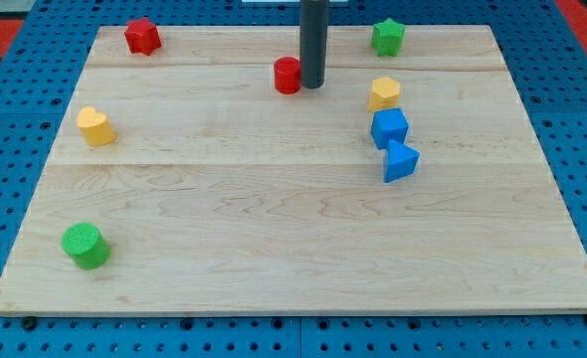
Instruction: Move the green star slightly to the left side
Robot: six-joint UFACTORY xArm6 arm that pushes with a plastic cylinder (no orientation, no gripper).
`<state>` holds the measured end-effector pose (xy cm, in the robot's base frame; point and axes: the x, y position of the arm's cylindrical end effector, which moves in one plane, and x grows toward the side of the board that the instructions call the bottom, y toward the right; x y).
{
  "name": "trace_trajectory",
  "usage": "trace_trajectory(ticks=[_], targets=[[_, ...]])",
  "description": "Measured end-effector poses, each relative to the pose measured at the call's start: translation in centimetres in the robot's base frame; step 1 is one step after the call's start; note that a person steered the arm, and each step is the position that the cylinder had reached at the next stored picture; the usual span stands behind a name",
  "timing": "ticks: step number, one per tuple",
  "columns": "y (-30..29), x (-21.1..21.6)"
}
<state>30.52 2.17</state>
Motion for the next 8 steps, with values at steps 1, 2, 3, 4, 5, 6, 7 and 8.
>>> trace_trajectory(ticks=[1, 2, 3, 4, 5, 6, 7, 8], targets=[[4.8, -0.2], [13.0, -0.3], [18.5, -3.7], [20.5, -6.5], [20.0, -7.8], [17.6, -8.1], [15.3, -8.1], [15.7, -9.2]])
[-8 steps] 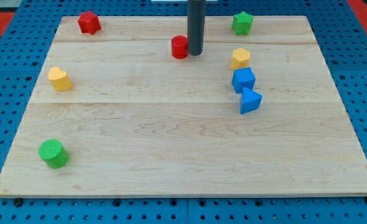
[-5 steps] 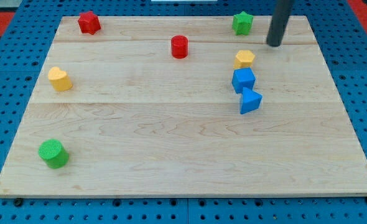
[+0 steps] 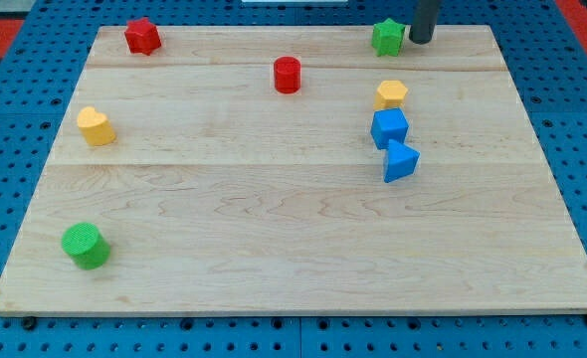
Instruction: Move the green star slightly to the left side
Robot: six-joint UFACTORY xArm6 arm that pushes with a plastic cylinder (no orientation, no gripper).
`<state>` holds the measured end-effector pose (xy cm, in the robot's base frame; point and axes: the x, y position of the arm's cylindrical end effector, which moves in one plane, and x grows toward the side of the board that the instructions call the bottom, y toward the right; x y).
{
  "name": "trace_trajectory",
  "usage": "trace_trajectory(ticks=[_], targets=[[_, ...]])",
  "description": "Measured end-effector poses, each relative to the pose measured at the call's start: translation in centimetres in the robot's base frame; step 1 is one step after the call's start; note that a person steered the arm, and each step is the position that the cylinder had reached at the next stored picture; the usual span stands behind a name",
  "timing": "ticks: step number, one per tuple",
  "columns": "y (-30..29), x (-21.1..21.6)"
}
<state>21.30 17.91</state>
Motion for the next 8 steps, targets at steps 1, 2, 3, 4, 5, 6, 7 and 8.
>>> trace_trajectory(ticks=[1, 2, 3, 4, 5, 6, 7, 8], targets=[[-0.7, -0.2], [-2.6, -0.2], [-7.0, 0.0], [-6.8, 2.8], [-6.0, 5.5], [-11.6, 5.6], [-7.1, 5.4], [-4.9, 5.4]])
